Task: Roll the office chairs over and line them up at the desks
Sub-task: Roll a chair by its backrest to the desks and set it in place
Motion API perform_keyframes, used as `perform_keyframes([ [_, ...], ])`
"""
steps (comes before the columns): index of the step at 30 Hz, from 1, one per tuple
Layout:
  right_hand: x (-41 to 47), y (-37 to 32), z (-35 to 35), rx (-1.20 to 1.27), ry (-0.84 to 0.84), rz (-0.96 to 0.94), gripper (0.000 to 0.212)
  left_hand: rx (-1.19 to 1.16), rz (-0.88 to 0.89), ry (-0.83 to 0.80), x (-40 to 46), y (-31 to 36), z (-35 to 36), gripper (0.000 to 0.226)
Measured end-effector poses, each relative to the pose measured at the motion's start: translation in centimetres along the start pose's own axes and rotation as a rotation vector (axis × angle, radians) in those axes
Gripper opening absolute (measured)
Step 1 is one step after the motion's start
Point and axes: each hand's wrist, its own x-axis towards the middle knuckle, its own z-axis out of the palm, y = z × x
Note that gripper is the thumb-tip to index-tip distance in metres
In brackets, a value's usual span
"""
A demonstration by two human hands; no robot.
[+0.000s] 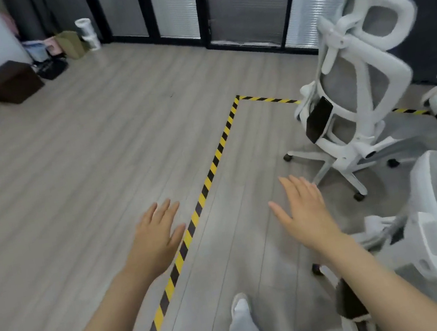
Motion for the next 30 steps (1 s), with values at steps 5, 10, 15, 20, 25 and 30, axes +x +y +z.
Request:
perform_keyframes([
  [5,13.0,0.4,-1.0,0.049,0.01,0.085,0.069,0.065,-0.057,0.085,11.6,-2.2,-4.5,0.089],
  [10,24.0,-0.4,-2.4,0.062,0.006,0.121,0.07,0.018,-0.094,0.13,21.1,-4.5,-8.4,0.084],
  [15,34.5,-1.4,-2.8,0.092,0.022,0.09,0.068,-0.134,-0.136,0.192,31.8,-6.9,-11.2,0.057],
  [20,47.6,-1.7,-2.8,0.104,0.119,0.084,0.067,-0.128,-0.083,0.211,45.8,-8.8,-13.4,0.056],
  [25,61.2,-1.0,-3.4,0.115,0.183,0.184,0.068,-0.058,-0.001,0.142,62.0,-9.9,-16.7,0.059],
  [30,72.4,1.3,-5.8,0.168,0.256,0.29,0.067,-0.034,0.101,0.114,78.2,-7.0,-19.8,0.056],
])
